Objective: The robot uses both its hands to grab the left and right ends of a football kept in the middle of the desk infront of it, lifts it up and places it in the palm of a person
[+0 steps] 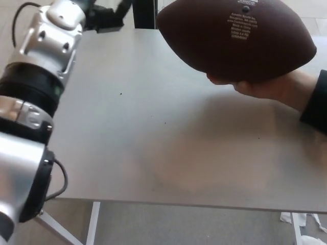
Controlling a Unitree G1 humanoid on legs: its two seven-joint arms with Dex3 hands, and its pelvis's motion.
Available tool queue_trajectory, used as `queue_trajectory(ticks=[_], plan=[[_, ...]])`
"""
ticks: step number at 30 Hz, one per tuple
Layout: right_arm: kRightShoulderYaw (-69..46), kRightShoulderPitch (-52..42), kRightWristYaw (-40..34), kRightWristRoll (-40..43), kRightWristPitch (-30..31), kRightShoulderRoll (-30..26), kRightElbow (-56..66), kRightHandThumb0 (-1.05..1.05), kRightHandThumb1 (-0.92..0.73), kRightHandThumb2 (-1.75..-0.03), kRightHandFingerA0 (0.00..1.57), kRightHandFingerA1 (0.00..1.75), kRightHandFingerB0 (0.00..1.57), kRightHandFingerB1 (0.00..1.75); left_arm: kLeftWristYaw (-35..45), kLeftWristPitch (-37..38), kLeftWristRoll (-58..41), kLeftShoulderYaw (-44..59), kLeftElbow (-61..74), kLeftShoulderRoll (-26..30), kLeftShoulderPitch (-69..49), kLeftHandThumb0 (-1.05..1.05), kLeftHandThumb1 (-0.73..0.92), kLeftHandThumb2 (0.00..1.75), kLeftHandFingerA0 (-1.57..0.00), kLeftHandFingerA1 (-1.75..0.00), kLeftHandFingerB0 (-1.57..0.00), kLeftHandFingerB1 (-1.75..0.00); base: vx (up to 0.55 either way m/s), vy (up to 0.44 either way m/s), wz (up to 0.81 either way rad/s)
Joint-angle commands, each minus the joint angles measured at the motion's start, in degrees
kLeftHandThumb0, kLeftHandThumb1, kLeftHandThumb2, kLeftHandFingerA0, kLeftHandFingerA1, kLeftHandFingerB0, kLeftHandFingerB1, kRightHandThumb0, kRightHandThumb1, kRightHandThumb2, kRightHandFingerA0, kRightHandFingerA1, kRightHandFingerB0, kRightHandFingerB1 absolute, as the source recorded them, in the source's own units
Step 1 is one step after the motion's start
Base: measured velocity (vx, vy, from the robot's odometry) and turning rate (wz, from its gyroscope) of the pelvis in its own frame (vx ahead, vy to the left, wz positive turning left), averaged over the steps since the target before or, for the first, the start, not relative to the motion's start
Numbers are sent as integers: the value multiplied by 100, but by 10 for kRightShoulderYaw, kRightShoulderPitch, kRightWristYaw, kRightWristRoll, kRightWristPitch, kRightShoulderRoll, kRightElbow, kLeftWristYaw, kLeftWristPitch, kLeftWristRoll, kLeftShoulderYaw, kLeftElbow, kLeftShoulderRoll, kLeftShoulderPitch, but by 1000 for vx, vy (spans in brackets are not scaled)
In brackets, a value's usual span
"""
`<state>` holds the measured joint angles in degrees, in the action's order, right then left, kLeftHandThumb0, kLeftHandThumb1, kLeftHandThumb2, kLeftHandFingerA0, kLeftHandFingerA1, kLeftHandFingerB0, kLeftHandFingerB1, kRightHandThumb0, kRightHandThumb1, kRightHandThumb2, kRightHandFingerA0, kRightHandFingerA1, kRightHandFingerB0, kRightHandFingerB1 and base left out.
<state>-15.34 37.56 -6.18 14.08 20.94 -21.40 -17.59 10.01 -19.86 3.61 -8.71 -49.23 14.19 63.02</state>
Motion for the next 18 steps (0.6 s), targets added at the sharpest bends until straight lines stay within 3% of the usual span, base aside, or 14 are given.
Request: queue_trajectory(ticks=[1,2,3,5,6,7,8,9,10,11,12,15,17,18], plan=[[-144,-174,211,93,-28,-145,181,-105,-78,-120,0,9,0,11,88,-77,-201,278,413,116,-248,-88,92,77,0,-39,0,0,0,0,0],[-192,-212,228,121,-11,-152,215,-102,-71,-99,0,4,0,11,88,-86,-211,321,474,120,-304,-91,82,119,0,-35,0,-10,0,0,0],[-250,-263,236,135,3,-156,262,-98,-75,-121,0,11,0,15,104,-80,-224,375,541,121,-380,-82,79,119,0,-35,0,-17,0,0,0],[-315,-325,246,128,-18,-155,293,-98,-80,-122,0,8,0,13,109,-84,-232,443,607,112,-460,-88,83,119,-1,-35,0,-12,0,0,0],[-336,-342,250,130,-19,-156,300,-95,-74,-118,9,19,5,21,121,-73,-238,460,618,110,-486,-80,92,76,-6,-34,0,-13,0,0,0],[-401,-396,267,136,-31,-148,318,-98,-76,-119,14,34,0,24,142,-45,-243,521,653,97,-562,-83,72,109,-16,-52,-5,-29,0,0,0],[-457,-442,285,143,-46,-139,330,-98,-76,-119,14,34,0,24,151,-27,-243,572,685,81,-623,-83,72,109,-16,-52,-5,-29,0,0,0],[-501,-474,294,162,-50,-127,334,-95,-92,-68,10,36,8,30,163,-8,-251,613,700,70,-669,-82,71,109,-21,-53,-4,-30,0,0,0],[-545,-509,296,174,-66,-110,331,-93,-92,-69,15,34,10,29,175,15,-260,660,700,58,-717,-84,72,108,-25,-55,-7,-39,0,0,0],[-610,-561,288,186,-107,-77,321,-83,-69,-107,5,45,4,40,183,50,-262,731,684,41,-786,-86,74,109,-28,-56,-9,-42,0,0,0],[-628,-572,277,192,-123,-65,315,-88,-89,-67,20,37,15,29,182,59,-270,753,671,37,-804,-84,73,108,-27,-57,-7,-41,0,0,0],[-663,-591,257,206,-183,-43,274,-80,-89,-67,24,36,17,28,176,98,-295,786,634,26,-838,-78,73,109,-24,-58,-5,-39,0,0,0],[-687,-593,229,222,-255,-15,217,-73,-82,-66,46,40,29,30,168,144,-307,812,583,15,-871,-79,76,109,-26,-60,-8,-47,0,0,0],[-692,-592,225,227,-270,-9,203,-73,-82,-66,46,40,29,30,164,150,-308,818,576,12,-879,-79,76,109,-26,-60,-8,-47,0,0,0]])
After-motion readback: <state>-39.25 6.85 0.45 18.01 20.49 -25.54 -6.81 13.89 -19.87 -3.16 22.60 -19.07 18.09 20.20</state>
